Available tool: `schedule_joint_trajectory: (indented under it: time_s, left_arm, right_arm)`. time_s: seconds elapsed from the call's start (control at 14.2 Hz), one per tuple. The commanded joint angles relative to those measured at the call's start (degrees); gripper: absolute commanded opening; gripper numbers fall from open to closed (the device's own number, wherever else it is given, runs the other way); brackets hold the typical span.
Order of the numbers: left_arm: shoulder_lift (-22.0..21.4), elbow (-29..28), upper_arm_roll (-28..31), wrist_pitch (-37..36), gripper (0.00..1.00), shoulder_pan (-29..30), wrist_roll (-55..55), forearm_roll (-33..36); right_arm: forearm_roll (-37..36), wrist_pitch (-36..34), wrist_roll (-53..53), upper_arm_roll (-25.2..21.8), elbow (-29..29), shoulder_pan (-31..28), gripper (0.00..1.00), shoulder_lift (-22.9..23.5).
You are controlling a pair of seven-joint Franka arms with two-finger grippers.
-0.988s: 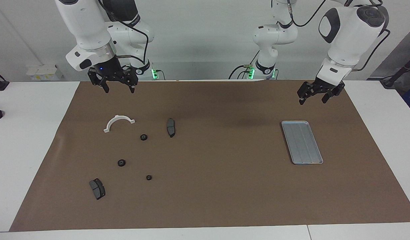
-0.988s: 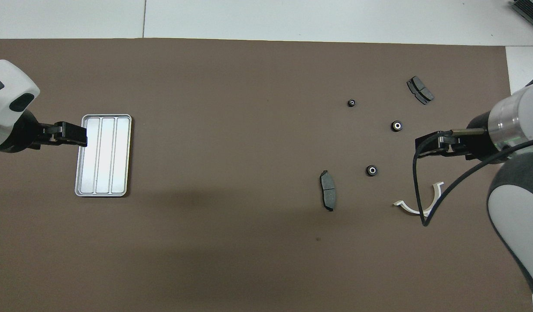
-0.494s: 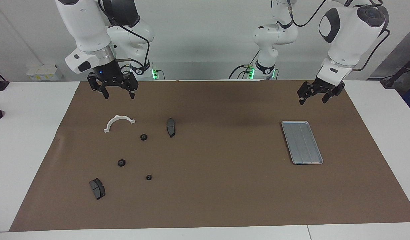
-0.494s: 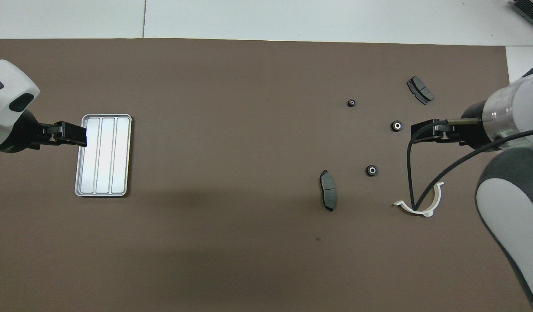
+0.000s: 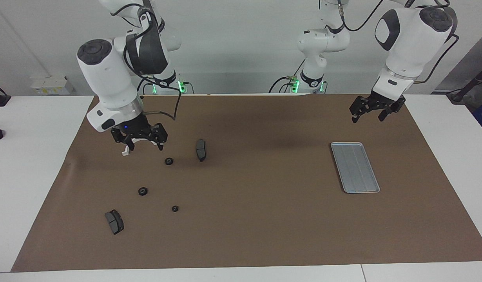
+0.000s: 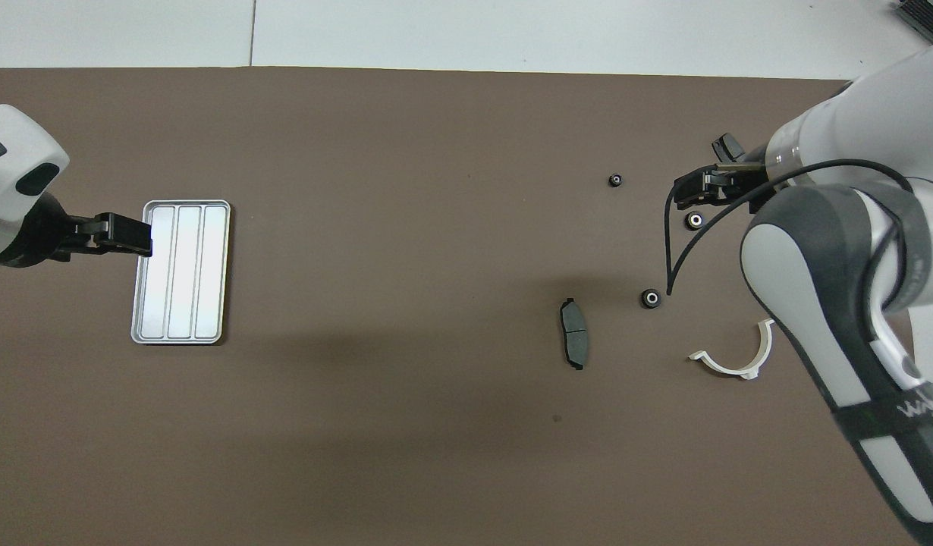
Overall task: Pick bearing gear from pile to tray
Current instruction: 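Reach the right gripper to a small black bearing and grasp it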
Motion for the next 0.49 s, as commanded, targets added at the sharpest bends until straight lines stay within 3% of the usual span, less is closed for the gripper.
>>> schedule_joint_trajectory:
  time_s: [0.0,0.42]
  left_arm:
    - [-1.58,-1.73,-0.17,0.74,1.0,0.51,0.81,0.83]
    - [-1.58,-1.73,-0.17,0.74,1.0,0.51,0.73,0.74]
  right_arm:
    - [-1.59,1.37,-1.46,0.52,8.66,-0.72,1.0,9.44]
    - [-1.85,8.75,-2.95,0.52,13.77,-0.63,1.0,20.69]
